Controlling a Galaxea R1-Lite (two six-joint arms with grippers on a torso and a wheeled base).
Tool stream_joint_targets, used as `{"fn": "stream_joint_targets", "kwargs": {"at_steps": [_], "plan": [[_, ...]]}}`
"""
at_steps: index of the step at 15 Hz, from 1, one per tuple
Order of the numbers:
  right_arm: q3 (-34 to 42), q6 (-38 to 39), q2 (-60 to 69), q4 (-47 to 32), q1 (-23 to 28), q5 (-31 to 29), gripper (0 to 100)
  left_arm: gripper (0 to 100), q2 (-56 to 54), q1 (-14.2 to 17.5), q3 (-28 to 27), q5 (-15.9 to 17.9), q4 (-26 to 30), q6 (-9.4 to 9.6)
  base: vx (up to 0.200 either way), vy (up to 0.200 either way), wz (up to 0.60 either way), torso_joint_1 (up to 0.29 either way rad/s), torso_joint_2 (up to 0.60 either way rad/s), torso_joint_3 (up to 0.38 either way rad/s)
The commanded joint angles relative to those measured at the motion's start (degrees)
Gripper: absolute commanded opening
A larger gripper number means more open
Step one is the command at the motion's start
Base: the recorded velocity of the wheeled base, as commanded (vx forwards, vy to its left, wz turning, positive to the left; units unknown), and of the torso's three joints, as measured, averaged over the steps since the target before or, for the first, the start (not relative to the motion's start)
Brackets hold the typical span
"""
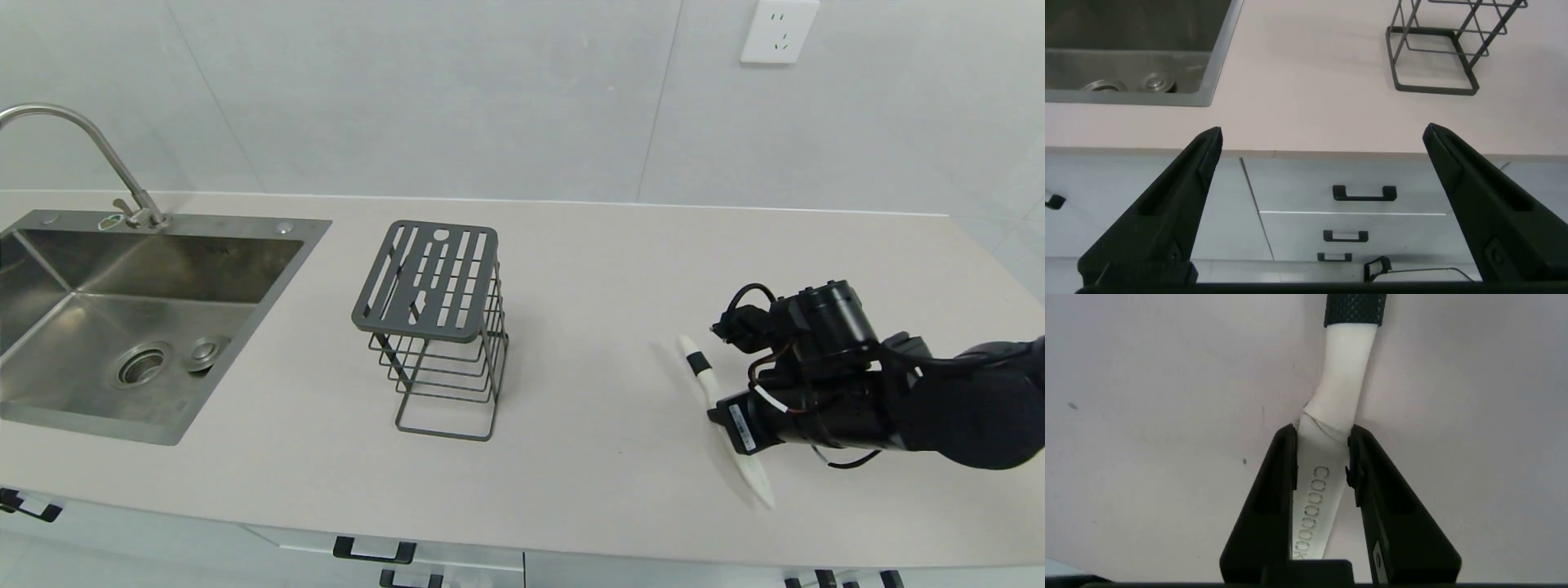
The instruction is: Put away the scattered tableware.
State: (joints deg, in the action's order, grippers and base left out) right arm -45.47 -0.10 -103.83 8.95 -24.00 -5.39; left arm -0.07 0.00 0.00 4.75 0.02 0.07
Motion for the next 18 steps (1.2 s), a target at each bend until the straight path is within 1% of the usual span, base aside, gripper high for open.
{"fn": "stream_joint_targets", "kwargs": {"at_steps": [1,2,3,5,6,7,8,9,10,11,12,13,14,15,16,17,18], "plan": [[-1.3,-1.9,6.0,0.5,0.1,-0.1,0,100,0.1,0.0,0.0,-0.1,0.0,0.45,0.0,0.0,0.0,0.0,0.0,0.0],[-1.3,-2.0,7.9,0.5,0.1,0.0,0,100,0.1,0.0,0.0,0.3,-0.1,1.51,0.0,0.0,0.0,0.0,0.0,0.0],[-1.0,-2.1,10.4,0.5,0.1,0.0,0,100,0.1,0.1,0.0,1.7,-0.5,3.09,0.0,0.0,0.0,0.0,0.0,0.0],[-0.7,-2.3,14.9,0.5,0.0,0.8,0,100,0.1,0.1,0.0,2.1,-1.8,3.71,0.0,0.0,0.0,0.0,0.0,0.0],[-0.6,-3.7,17.3,0.5,-0.2,2.0,0,100,0.1,0.0,0.0,2.2,-6.4,5.02,0.0,0.0,0.0,0.0,0.0,0.0],[-0.6,-5.2,18.5,0.5,-0.2,2.4,0,100,0.1,0.0,0.0,2.3,-9.7,5.9,0.0,0.0,0.0,0.0,0.0,0.0],[-0.7,-7.5,19.7,1.5,-0.1,4.0,0,100,0.1,0.0,0.0,3.6,-11.0,5.73,0.0,0.0,0.0,0.0,0.0,0.0],[-0.4,-7.9,20.1,2.7,0.0,4.8,0,100,0.1,0.0,0.0,5.5,-11.1,5.46,0.0,0.0,0.0,0.0,0.0,0.0],[0.6,-8.5,20.4,6.5,0.0,6.4,0,100,1.2,-0.1,-2.5,13.4,-10.7,3.35,0.0,0.0,0.0,0.0,0.0,0.0],[0.6,-8.5,20.4,6.5,0.0,6.4,0,100,1.2,-0.1,-2.5,13.4,-10.7,3.35,0.0,0.0,0.0,0.0,0.0,0.0],[1.1,-11.3,20.3,10.4,0.2,8.4,0,100,9.1,0.4,-7.9,22.0,-9.8,3.0,0.0,0.0,0.0,0.0,0.0,0.0],[0.8,-13.2,20.2,12.4,0.8,10.2,0,100,18.6,0.2,-13.9,25.9,-10.2,3.0,0.0,0.0,0.0,0.0,0.0,0.0],[0.9,-13.4,20.0,14.0,0.9,11.5,0,100,24.4,-0.4,-17.5,27.0,-11.1,2.92,0.0,0.0,0.0,0.0,0.0,0.0],[1.4,-13.7,19.8,16.5,0.9,12.9,0,100,32.2,-2.3,-21.2,27.8,-14.7,3.09,0.0,0.0,0.0,0.0,0.0,0.0],[2.0,-14.6,19.8,18.7,0.9,14.0,0,100,38.0,-6.0,-22.4,29.6,-19.6,3.35,0.0,0.0,0.0,0.0,0.0,0.0],[2.8,-16.0,19.8,21.4,1.0,16.0,0,100,43.8,-11.5,-22.4,31.6,-26.2,3.88,0.0,0.0,0.0,0.0,0.0,0.0],[3.5,-16.4,19.7,23.4,1.0,17.7,0,100,48.2,-15.3,-22.2,31.8,-31.1,4.23,0.0,0.0,0.0,0.0,0.0,0.0]]}}
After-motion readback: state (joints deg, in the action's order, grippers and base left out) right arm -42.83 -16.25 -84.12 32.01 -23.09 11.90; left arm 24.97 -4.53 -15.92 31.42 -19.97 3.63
